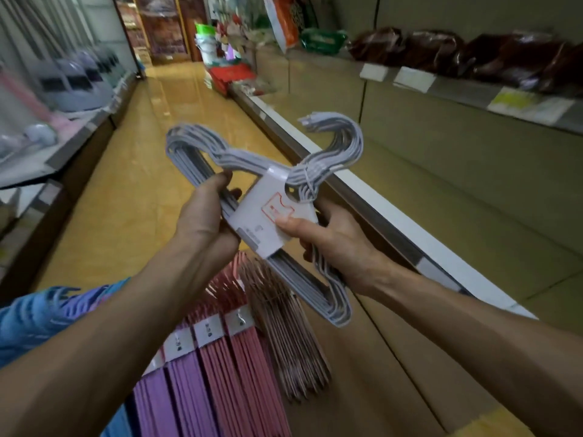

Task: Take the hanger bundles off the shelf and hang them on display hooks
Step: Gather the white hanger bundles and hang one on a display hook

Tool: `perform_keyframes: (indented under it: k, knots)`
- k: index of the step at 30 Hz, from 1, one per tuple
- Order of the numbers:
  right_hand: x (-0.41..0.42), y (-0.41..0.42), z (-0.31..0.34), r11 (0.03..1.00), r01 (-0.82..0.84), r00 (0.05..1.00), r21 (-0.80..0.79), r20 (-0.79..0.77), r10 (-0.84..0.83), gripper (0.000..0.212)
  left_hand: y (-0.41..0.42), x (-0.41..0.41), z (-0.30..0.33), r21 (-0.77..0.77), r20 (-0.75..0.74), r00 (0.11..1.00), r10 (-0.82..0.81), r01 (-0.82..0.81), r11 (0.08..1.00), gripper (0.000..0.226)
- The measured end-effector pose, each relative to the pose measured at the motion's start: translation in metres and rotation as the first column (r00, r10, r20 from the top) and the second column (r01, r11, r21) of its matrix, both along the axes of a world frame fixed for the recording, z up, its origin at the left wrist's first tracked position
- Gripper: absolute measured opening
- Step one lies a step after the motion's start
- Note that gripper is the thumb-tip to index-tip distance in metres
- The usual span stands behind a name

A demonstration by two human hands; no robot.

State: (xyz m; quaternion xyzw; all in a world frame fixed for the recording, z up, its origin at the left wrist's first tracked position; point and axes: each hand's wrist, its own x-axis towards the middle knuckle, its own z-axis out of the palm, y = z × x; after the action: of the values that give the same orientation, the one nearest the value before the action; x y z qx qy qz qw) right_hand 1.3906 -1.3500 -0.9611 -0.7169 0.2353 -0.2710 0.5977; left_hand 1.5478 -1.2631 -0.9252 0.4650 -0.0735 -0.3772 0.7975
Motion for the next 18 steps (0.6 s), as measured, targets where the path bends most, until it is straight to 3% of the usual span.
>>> perform_keyframes:
  k: [4, 9, 18]
  knots:
    - [0.011, 0.009, 0.019, 0.991, -0.122, 0.991, -0.047, -0.054, 0.119, 0.043, 0.025, 0.008, 0.015, 0.012, -0.079, 0.993, 0.085, -0.085, 0.996, 0.021]
    - [0.026, 0.025, 0.056, 0.971, -0.203, 0.977, -0.125, -0.092, 0.192, 0.048, 0.051, 0.023, 0.046, -0.007, -0.057, 0.988, 0.140, -0.141, 0.990, 0.015]
    - [0.056, 0.058, 0.203, 0.964, -0.213, 0.977, -0.162, -0.044, 0.208, 0.054, 0.087, 0.034, 0.194, -0.046, -0.088, 0.953, 0.290, -0.295, 0.954, 0.020]
